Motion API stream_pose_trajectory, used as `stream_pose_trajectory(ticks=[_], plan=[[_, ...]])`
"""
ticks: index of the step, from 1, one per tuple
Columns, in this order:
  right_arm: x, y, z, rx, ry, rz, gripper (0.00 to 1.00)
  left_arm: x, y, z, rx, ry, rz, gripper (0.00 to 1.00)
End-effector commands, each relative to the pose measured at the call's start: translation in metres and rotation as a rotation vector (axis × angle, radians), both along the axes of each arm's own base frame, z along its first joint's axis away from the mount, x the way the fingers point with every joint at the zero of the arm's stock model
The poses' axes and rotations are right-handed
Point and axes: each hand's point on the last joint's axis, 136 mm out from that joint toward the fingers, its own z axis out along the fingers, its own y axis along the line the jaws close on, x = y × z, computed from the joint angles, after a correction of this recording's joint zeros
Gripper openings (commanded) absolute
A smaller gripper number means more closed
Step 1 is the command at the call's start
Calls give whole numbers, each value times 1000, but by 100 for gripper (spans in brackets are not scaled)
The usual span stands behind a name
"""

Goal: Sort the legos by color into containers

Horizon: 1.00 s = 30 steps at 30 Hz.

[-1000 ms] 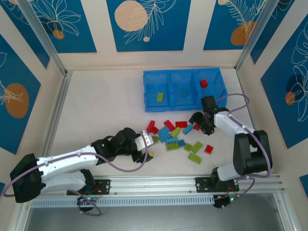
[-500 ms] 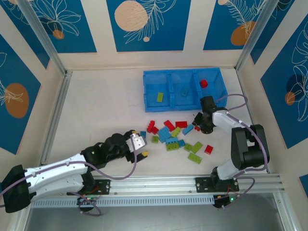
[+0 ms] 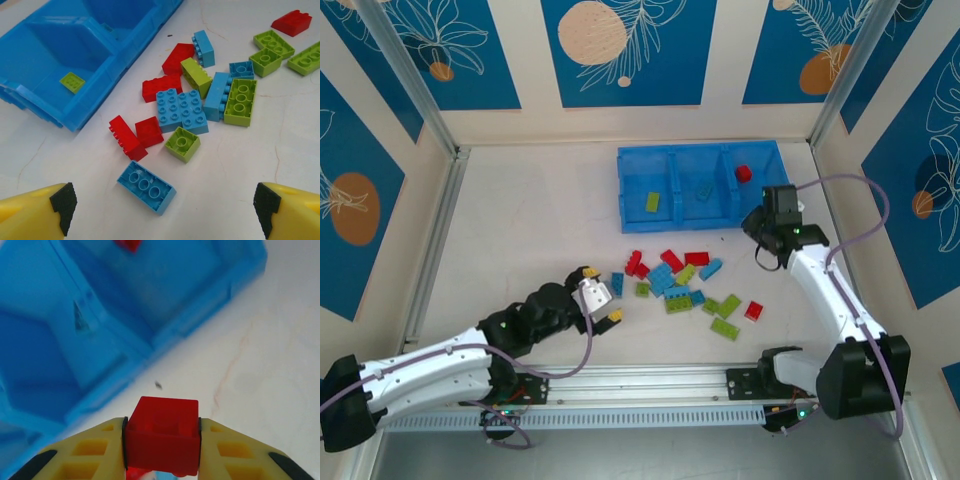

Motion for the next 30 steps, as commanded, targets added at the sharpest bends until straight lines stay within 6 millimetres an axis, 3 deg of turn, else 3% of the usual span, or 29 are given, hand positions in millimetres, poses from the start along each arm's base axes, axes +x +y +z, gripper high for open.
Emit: stream_pose_trajectory(ticks=[1,8,12,15,18,23,27,30], plan=[[47,-25,5,-55,-9,-38,27,3,4,6,-26,-24,34,93],[148,-27,-29,57,139,-35,33,7,9,7,-24,-43,64,94],[171,-37,-35,54,184,-65,52,10,14,6,-9,-53,88,95],[171,-37,-18,54,168,-57,57,10,15,7,-10,-57,93,96],[151,-32,4,69,123,-55,58,9,15,10,-32,-60,90,96],[75,-6,25,118,13,-17,59,6,15,14,-57,-58,81,97],[10,30,8,152,3,100,60,7,16,14,-50,-65,84,98],[-33,69,-18,197,41,251,61,9,18,13,-36,-70,95,98]])
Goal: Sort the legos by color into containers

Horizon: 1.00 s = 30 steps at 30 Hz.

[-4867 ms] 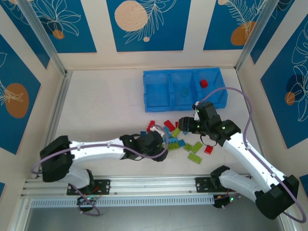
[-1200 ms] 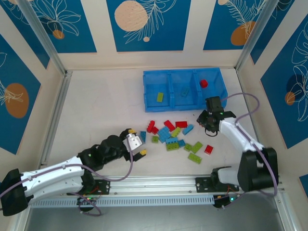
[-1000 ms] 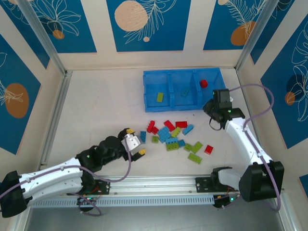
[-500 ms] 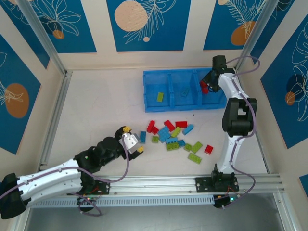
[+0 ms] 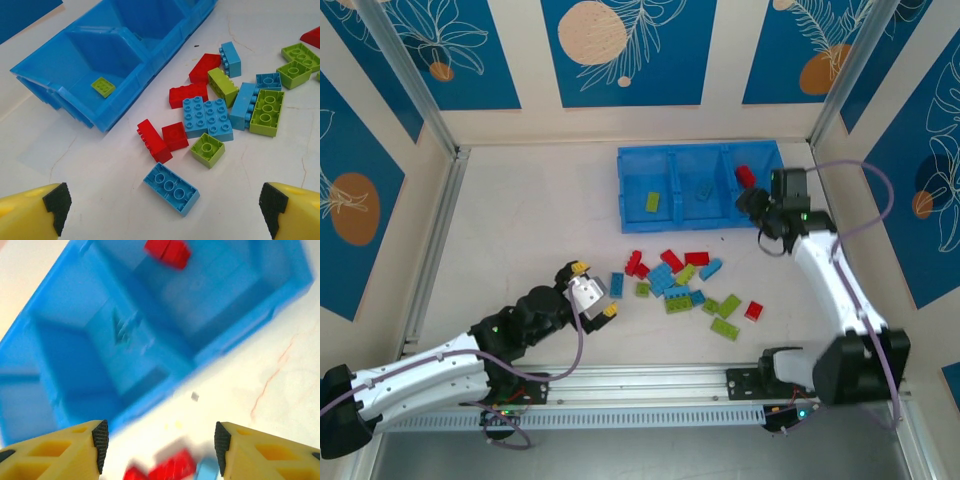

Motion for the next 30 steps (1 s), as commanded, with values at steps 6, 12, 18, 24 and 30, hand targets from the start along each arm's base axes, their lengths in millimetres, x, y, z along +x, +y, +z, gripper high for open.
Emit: stream_pose_trajectory(ticks=[6,12,18,24,30], plan=[[-72,65,-87,-43,276,288,65,1,1,-1,-10,-15,12,99],[-60,61,-121,-141,403,261,68,2,-1,-6,10,-3,12,100],[-43,74,-152,-117,466,284,68,3,-1,-8,24,0,11,100],[-51,70,-185,-109,548,236,53,-4,-8,-7,6,4,-41,100],[-62,50,-182,-132,534,156,33,-21,-21,-3,-45,6,-165,100]])
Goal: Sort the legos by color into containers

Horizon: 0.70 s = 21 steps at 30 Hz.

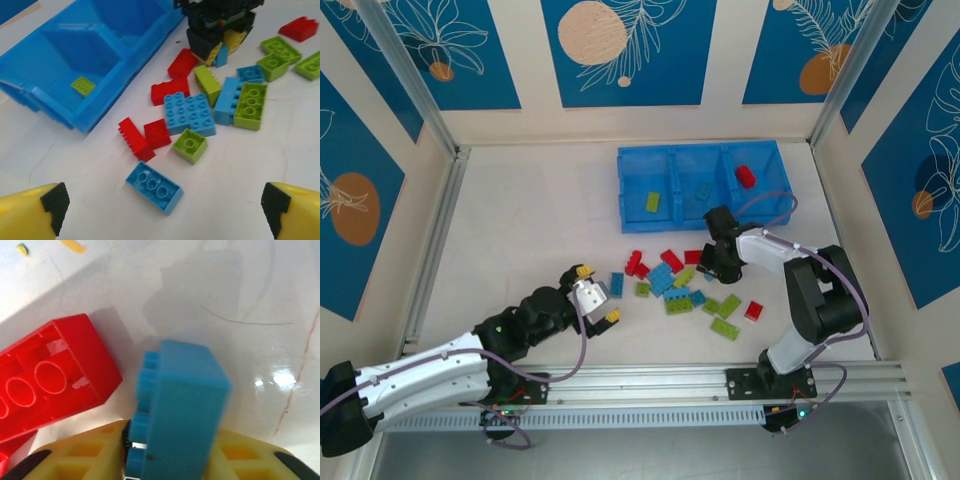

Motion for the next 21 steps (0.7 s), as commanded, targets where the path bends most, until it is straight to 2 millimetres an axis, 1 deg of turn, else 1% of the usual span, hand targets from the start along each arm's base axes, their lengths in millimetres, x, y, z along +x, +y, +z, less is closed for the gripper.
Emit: stream_pose_trajectory(ticks=[1,3,4,6,7,8,11,12,14,15,16,18,19,21], plan=[[-11,-12,1,-10,-3,-55,30,-8,-8,7,-37,-20,-65,100],[-12,-15,9,-5,-33,-69,27,-6,-7,7,-31,-22,-52,100],[-10,-16,18,-3,-63,-70,26,-5,-7,6,-29,-23,-48,100],[-6,-15,40,-12,-129,-49,24,-4,-6,6,-28,-22,-40,100],[-3,-13,56,-30,-183,-25,20,-3,-6,5,-25,-22,-35,100],[2,-9,74,-52,-245,5,20,-3,-6,5,-24,-22,-32,100],[24,7,125,-87,-448,114,19,-2,-6,4,-18,-20,-30,100],[33,13,137,-85,-498,153,19,-2,-6,4,-18,-19,-30,100],[57,24,159,-88,-577,220,20,-2,-6,5,-17,-16,-31,100],[67,28,166,-95,-596,253,20,-2,-6,4,-16,-15,-29,100],[83,31,168,-115,-603,286,20,-2,-5,4,-14,-16,-26,100],[112,27,171,-143,-590,291,20,2,-3,3,-5,-22,0,100],[129,24,169,-139,-569,285,20,6,1,1,4,-26,30,100],[156,21,156,-110,-506,282,20,12,4,-2,30,-30,66,100]])
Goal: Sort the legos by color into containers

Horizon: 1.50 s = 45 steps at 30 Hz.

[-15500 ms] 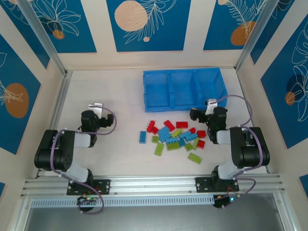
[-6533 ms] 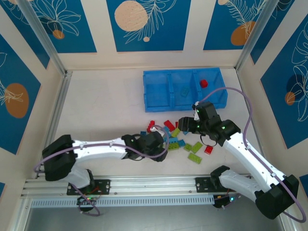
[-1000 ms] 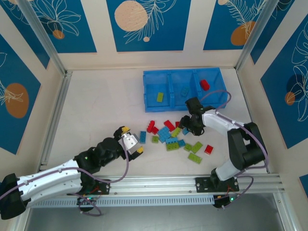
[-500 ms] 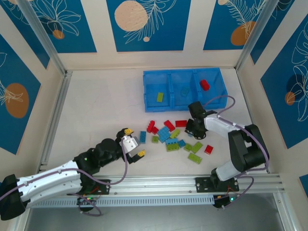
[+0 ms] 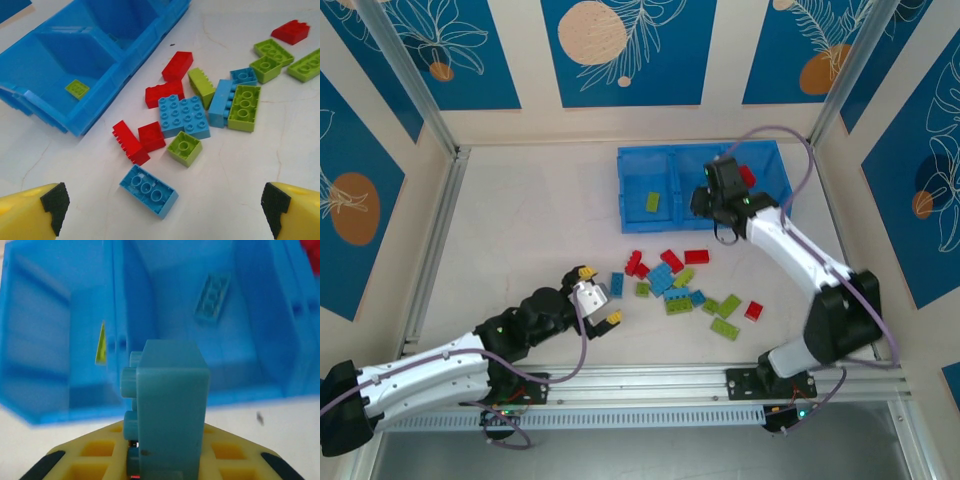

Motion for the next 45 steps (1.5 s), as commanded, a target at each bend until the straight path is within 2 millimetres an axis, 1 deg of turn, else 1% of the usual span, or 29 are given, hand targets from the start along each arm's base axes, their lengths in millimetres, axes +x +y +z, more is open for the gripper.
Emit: stream_pose_trajectory(ticks=[1,4,5,6,8,10,12,15,18,20,22,23,25,26,28,30,31,33,35,36,38,41,43,45], plan=[[40,-8,-21,-32,82,45,20,10,5,1,26,-29,60,100],[72,-10,-43,-34,163,21,21,13,6,0,39,-23,75,100],[79,-11,-49,-36,181,12,22,13,6,-1,44,-21,79,100],[86,-12,-53,-36,193,-3,25,14,6,-1,46,-22,85,100],[94,-14,-58,-26,210,-25,33,15,7,-2,51,-22,93,100],[98,-12,-58,-1,222,-31,42,17,8,-2,55,-23,103,100],[98,-12,-49,9,217,-33,48,18,10,-2,56,-25,115,100],[89,-18,-30,-4,216,-68,49,19,10,-2,56,-29,124,100],[68,-19,-6,8,204,-76,50,20,10,-2,47,-28,130,100],[44,-12,11,28,179,-50,51,21,10,0,35,-23,137,100],[11,-1,25,52,139,-1,52,21,11,2,19,-19,147,100],[-5,5,28,62,123,20,53,21,11,3,11,-17,152,100],[-45,18,34,90,95,86,56,21,11,7,-12,-12,159,100],[-61,23,32,103,94,115,57,21,10,9,-24,-4,156,100],[-102,35,33,159,78,201,61,20,8,15,-66,44,173,100],[-136,42,28,222,91,263,64,19,4,20,-98,153,207,100],[-151,43,23,254,109,278,66,17,1,20,-107,231,225,100],[-172,40,18,315,139,263,68,12,-9,18,-105,388,254,100],[-184,37,12,354,164,242,69,10,-21,13,-75,516,284,100],[-189,36,11,370,168,241,70,11,-27,7,-51,574,309,100],[-191,35,13,376,167,239,71,17,-37,-3,-5,640,368,98],[-188,34,14,360,176,229,71,29,-50,-26,90,685,439,90],[-187,36,16,359,190,232,71,38,-59,-42,148,694,471,85],[-186,40,16,372,196,241,71,45,-64,-58,203,693,494,81]])
